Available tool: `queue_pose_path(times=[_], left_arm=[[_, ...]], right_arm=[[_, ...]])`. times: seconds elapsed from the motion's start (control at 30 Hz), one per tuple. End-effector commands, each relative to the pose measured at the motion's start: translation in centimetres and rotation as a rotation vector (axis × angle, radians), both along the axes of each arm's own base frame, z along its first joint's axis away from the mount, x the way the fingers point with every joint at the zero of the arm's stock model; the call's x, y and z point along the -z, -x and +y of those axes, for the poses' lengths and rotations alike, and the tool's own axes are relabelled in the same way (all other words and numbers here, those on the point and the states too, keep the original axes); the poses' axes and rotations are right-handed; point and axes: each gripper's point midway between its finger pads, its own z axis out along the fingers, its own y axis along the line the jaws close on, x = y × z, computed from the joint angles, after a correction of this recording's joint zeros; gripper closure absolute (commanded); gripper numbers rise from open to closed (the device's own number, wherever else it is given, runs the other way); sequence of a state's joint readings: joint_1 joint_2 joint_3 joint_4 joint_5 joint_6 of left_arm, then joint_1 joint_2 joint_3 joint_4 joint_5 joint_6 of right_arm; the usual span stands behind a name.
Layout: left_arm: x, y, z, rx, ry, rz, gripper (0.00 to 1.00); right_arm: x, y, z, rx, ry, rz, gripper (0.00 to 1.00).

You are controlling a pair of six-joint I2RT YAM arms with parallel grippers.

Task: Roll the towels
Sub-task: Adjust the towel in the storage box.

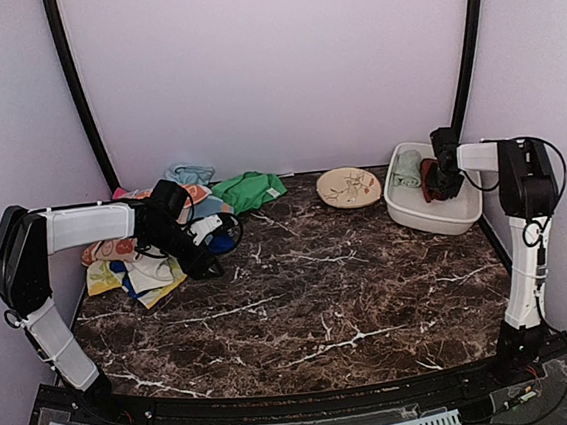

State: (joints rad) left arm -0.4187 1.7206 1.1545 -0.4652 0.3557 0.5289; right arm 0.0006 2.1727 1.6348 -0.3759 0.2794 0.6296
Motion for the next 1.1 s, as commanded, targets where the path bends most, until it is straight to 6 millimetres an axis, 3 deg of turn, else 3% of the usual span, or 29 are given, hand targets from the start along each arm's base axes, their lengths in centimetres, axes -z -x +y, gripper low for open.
queue_pose_path(times=[0.0,0.33,0.53,0.7,0.73,0.77,0.8,1.0,1.03,1.07], left_arm=[[-0.4,-0.3,0.2,-0.012,-0.004,-0.003,0.34],[-0.2,-0.3,0.4,-0.018,-0.013,0.002,0.34],[0.0,0.0,0.7,-0.014,-0.024,0.002,0.34],[-0.9,-0.6,1.3,-0.046,0.011,0.006,0.34],[-1.3,-0.8,1.6,-0.058,0.022,0.003,0.34],[-1.6,-1.1,1.9,-0.072,0.031,-0.004,0.34],[-2.1,-1.4,2.3,-0.086,0.039,-0.015,0.34],[-5.1,-2.9,4.7,-0.180,0.042,-0.151,0.30],[-6.1,-3.3,5.3,-0.206,0.046,-0.192,0.22],[-6.5,-3.6,5.9,-0.226,0.057,-0.212,0.04]], right_arm=[[-0.6,-2.6,0.6,0.023,-0.067,-0.111,0.57],[-1.7,-5.6,1.9,0.018,-0.177,-0.312,0.56],[-1.9,-5.6,1.5,-0.009,-0.120,-0.299,0.53],[-2.5,-3.8,2.1,-0.045,-0.124,-0.260,0.41],[-2.7,-3.3,2.3,-0.055,-0.128,-0.258,0.31],[-2.8,-2.7,2.5,-0.060,-0.129,-0.251,0.09],[-3.1,-2.0,2.6,-0.069,-0.125,-0.246,0.01],[-7.6,1.4,4.0,-0.133,-0.041,-0.305,0.00],[-8.9,1.9,4.4,-0.151,-0.031,-0.331,0.00],[-10.2,2.5,4.9,-0.169,-0.014,-0.361,0.00]])
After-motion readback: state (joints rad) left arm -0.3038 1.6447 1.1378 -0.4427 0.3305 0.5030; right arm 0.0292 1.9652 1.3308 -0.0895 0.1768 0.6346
